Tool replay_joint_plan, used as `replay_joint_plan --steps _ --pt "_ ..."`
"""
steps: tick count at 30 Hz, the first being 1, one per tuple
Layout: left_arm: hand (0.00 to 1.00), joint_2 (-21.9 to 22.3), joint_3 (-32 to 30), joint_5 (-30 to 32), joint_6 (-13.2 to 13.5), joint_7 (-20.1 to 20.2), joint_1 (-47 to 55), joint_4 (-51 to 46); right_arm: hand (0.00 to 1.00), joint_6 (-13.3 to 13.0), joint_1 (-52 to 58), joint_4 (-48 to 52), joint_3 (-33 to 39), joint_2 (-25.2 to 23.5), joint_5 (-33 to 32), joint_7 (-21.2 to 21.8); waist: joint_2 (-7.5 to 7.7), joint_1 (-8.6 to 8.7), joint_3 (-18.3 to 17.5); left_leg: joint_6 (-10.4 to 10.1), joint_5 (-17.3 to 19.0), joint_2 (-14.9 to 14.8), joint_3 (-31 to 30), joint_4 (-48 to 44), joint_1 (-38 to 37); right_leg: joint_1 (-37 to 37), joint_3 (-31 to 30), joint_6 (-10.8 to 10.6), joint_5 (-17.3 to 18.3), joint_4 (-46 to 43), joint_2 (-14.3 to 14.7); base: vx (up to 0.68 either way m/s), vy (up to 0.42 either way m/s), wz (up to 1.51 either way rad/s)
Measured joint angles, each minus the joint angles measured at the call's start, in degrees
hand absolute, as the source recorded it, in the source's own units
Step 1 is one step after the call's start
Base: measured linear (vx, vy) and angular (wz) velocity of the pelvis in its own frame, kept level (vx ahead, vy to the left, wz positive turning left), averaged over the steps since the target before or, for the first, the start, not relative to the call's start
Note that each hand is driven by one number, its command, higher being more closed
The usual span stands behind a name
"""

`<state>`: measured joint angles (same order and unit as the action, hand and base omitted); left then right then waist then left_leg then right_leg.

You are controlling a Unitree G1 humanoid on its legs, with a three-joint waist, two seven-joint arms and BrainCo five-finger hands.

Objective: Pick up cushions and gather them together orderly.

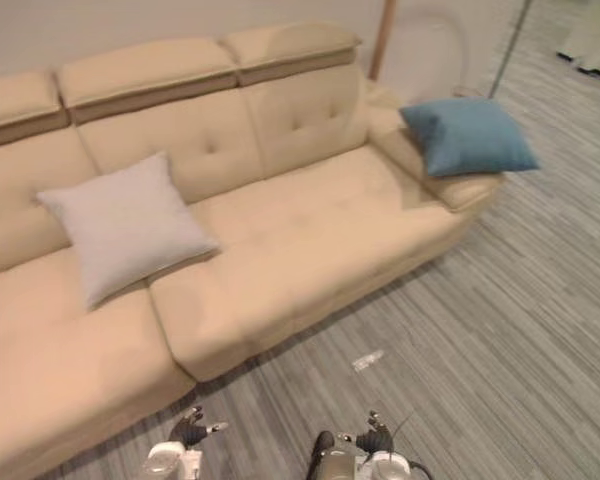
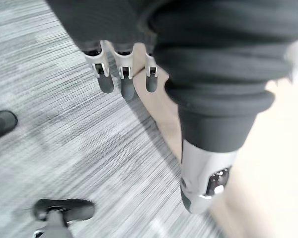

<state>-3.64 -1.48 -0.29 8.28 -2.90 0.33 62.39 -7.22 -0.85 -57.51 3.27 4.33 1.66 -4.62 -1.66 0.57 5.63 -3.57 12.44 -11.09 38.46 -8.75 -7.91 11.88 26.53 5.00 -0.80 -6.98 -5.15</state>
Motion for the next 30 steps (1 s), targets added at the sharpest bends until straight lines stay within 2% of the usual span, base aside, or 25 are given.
replay_joint_plan --steps 1,2,3,4,6,7,8,9,10,12,13,14,15,16,18,20,21,22,24,25,26,27,28,29,30 --pt "0.00 0.2 0.2 0.0 -0.1 0.1 -0.3 0.0 0.00 0.0 -0.8 0.0 0.0 0.3 0.4 0.0 -0.31 0.45 0.4 -2.0 -0.1 -0.3 2.3 0.2 -0.2 2.6 8.6 1.7 6.2 -12.6 -5.8 0.03 -0.130 -0.93" --pt "0.00 -0.1 0.2 -0.1 -0.2 0.4 -0.5 0.0 0.00 0.1 -0.3 0.0 -0.4 0.0 0.6 0.0 1.38 0.76 0.1 -3.2 -0.6 0.5 3.2 -0.1 -0.5 1.9 11.5 -2.2 7.7 -15.3 -8.9 0.05 -0.152 -0.87" --pt "0.00 -0.2 0.0 -0.2 -0.2 0.5 -0.1 0.3 0.00 0.1 -0.1 -0.2 -1.3 0.2 0.6 0.1 1.32 0.05 0.1 -3.7 -0.8 0.1 4.1 -0.3 -0.8 2.0 9.1 -2.2 7.5 -13.5 -6.7 0.04 -0.241 -1.00" --pt "0.00 0.0 -0.4 -0.2 -0.3 0.7 0.6 0.9 0.00 0.0 -0.5 0.2 -1.7 0.4 0.6 0.2 0.35 0.19 -0.1 -4.9 -1.9 -1.6 5.8 -0.6 -1.3 1.1 7.3 -1.4 5.9 -9.5 -3.2 0.03 -0.247 -1.24" --pt "0.00 1.1 -1.1 -0.1 -0.5 0.9 1.0 1.2 0.00 0.0 -0.6 -0.4 -1.9 0.3 0.6 0.3 -0.09 0.33 0.2 -4.9 -2.1 -5.7 7.6 -7.3 -2.1 -1.0 4.1 -0.2 4.9 -5.6 1.2 0.04 -0.218 -1.11" --pt "0.00 1.2 -1.6 0.0 -0.4 1.0 1.3 1.2 0.00 0.0 -0.1 -1.0 -2.5 0.4 0.6 0.3 -0.02 0.31 0.3 -4.1 -2.1 -9.3 6.8 -15.2 -0.8 -2.9 1.7 -0.2 5.2 -3.3 3.3 0.01 -0.207 -1.03" --pt "0.00 1.5 -1.9 0.0 -0.2 0.9 1.3 0.9 0.00 0.0 0.1 -1.0 -3.4 0.5 0.6 0.3 0.32 0.15 0.4 0.4 -0.9 -11.5 1.1 -24.0 2.2 -4.3 -1.1 -0.1 5.1 -1.3 5.1 0.02 -0.227 -1.17" --pt "0.00 1.8 -1.9 -0.1 0.0 0.9 1.4 0.0 0.00 0.0 -0.2 -1.0 -3.7 1.0 0.6 0.3 0.18 -0.27 0.7 0.9 1.1 -10.4 -5.7 -27.7 4.9 -5.0 -3.7 -0.3 5.0 -0.1 6.3 0.03 -0.181 -1.35" --pt "0.00 1.9 -1.8 -0.3 0.0 1.0 1.3 -0.9 0.00 0.0 -0.5 -1.5 -3.7 1.8 0.6 0.2 -0.22 -0.41 1.2 0.3 3.2 -7.4 -13.4 -30.0 8.2 -6.0 -6.6 -0.2 5.0 1.6 7.5 0.06 -0.113 -1.34" --pt "0.00 2.1 -1.3 -1.1 0.2 0.9 1.3 -1.7 0.00 0.1 -0.6 -2.5 -3.6 2.7 0.6 0.2 -0.17 -0.78 1.9 -0.4 5.4 -1.4 -21.4 -27.5 12.2 -8.1 -11.2 -0.3 4.9 3.7 8.4 0.09 -0.078 -1.47" --pt "0.00 1.9 -1.0 -1.5 0.4 0.8 1.4 -2.2 0.00 0.1 -0.1 -2.6 -3.4 2.8 0.6 0.2 -0.01 -0.97 2.1 -0.4 5.5 1.5 -24.5 -23.7 13.9 -8.7 -13.6 -0.7 4.7 4.1 8.6 0.09 -0.054 -1.17" --pt "0.00 1.8 -0.9 -1.7 0.4 0.8 1.4 -2.3 0.00 0.1 -0.1 -2.6 -3.4 2.9 0.6 0.2 -0.02 -0.97 2.1 -0.5 5.4 2.4 -25.4 -22.3 14.2 -9.0 -14.3 -0.8 4.6 4.3 8.7 0.08 -0.026 -1.34" --pt "0.00 1.5 -0.3 -2.3 0.8 0.8 1.4 -2.6 0.00 0.2 0.0 -2.6 -3.2 3.0 0.6 0.2 -0.37 -1.06 2.3 -1.0 4.4 5.9 -30.4 -14.5 16.1 -9.7 -17.2 -0.9 4.6 5.5 9.4 0.09 -0.001 -1.44" --pt "0.00 1.5 0.3 -2.5 1.1 0.8 1.4 -3.1 0.00 0.1 -0.1 -2.5 -3.2 2.9 0.6 0.2 -0.72 -1.46 2.5 -0.9 3.0 6.9 -32.9 -10.6 17.6 -10.1 -19.2 -0.9 4.6 6.2 10.1 0.10 0.013 -1.71" --pt "0.00 1.6 0.3 -2.8 1.1 0.8 0.7 -3.3 0.00 0.1 0.1 -2.5 -2.7 2.9 0.5 0.0 -1.20 -2.98 2.9 -1.4 -1.4 7.7 -35.8 -6.3 19.2 -11.5 -21.8 -1.4 4.2 7.7 11.1 0.17 0.053 -1.56" --pt "0.00 1.6 0.2 -2.9 1.1 0.8 0.7 -3.1 0.00 0.1 0.8 -2.5 -2.8 2.9 0.5 0.0 -1.46 -4.26 2.7 0.4 -5.1 7.7 -36.7 -6.3 18.4 -12.5 -23.7 -2.8 3.2 8.3 11.7 0.21 0.097 -1.51" --pt "0.00 1.3 0.1 -3.2 1.0 0.8 0.8 -2.9 0.00 0.1 0.8 -2.6 -2.8 2.5 0.5 0.0 -1.48 -4.17 2.8 1.6 -5.3 7.7 -36.5 -7.2 17.7 -13.2 -24.9 -2.8 3.1 8.0 11.7 0.26 0.124 -0.99" --pt "0.00 1.0 0.2 -3.2 1.0 0.9 0.5 -2.5 0.00 0.1 1.3 -2.6 -2.7 2.2 0.5 0.0 -1.10 -3.63 2.6 2.3 -3.5 7.7 -35.8 -8.2 17.4 -13.0 -26.3 -2.7 4.0 6.9 11.6 0.34 0.148 -0.75" --pt "0.00 0.9 0.2 -3.2 0.9 1.0 -0.1 -2.3 0.00 0.1 2.1 -2.6 -2.1 2.1 0.3 0.1 -0.42 -3.67 2.8 2.5 -0.9 7.6 -33.9 -9.3 16.1 -10.7 -27.6 -3.3 8.1 0.0 11.2 0.29 0.114 -0.51" --pt "0.00 0.8 0.3 -3.2 0.7 0.9 -0.4 -2.0 0.00 0.1 2.2 -2.6 -1.1 1.6 0.0 0.1 0.02 -3.60 3.1 2.7 0.4 7.6 -32.5 -9.2 14.2 -8.6 -27.9 -6.6 11.3 -7.4 10.7 0.28 0.120 -0.47" --pt "0.00 0.7 0.4 -3.2 0.3 0.9 -0.3 -2.0 0.00 0.0 2.2 -2.3 -1.2 1.2 0.0 0.2 0.51 -3.49 3.2 3.2 1.3 7.8 -31.2 -8.5 11.9 -4.8 -27.6 -11.2 14.0 -18.0 10.1 0.28 0.113 -0.38" --pt "0.00 0.0 0.9 -3.2 0.0 0.9 -0.2 -1.9 0.00 -0.1 2.0 -1.9 -1.2 0.7 -0.1 0.4 1.15 -3.22 3.3 3.5 1.9 8.3 -31.1 -8.1 10.4 -2.2 -27.1 -13.2 14.7 -25.5 9.3 0.28 0.078 -0.10" --pt "0.00 -0.6 2.0 -3.2 -0.3 0.9 -0.2 -1.6 0.00 -0.4 1.5 -1.8 -1.1 0.0 -0.1 0.7 2.07 -2.41 3.8 4.2 2.6 9.3 -30.9 -7.6 7.7 1.0 -25.7 -13.6 15.7 -34.9 7.4 0.31 0.020 0.16" --pt "0.00 -1.1 2.9 -3.2 -0.3 0.8 -0.3 -1.0 0.00 -0.5 1.3 -2.0 -1.2 -0.1 -0.1 1.2 2.51 -2.07 3.8 4.6 3.0 9.7 -31.1 -6.1 4.8 2.2 -22.6 -10.4 17.3 -39.2 4.7 0.39 -0.008 0.22" --pt "0.00 -1.1 2.9 -3.2 -0.3 0.8 -0.4 -1.1 0.00 -0.5 1.4 -2.0 -1.2 -0.1 -0.1 1.3 2.49 -2.05 3.7 4.7 3.2 9.5 -31.3 -4.9 2.8 2.4 -20.5 -8.6 18.3 -38.8 3.2 0.43 -0.042 0.19"
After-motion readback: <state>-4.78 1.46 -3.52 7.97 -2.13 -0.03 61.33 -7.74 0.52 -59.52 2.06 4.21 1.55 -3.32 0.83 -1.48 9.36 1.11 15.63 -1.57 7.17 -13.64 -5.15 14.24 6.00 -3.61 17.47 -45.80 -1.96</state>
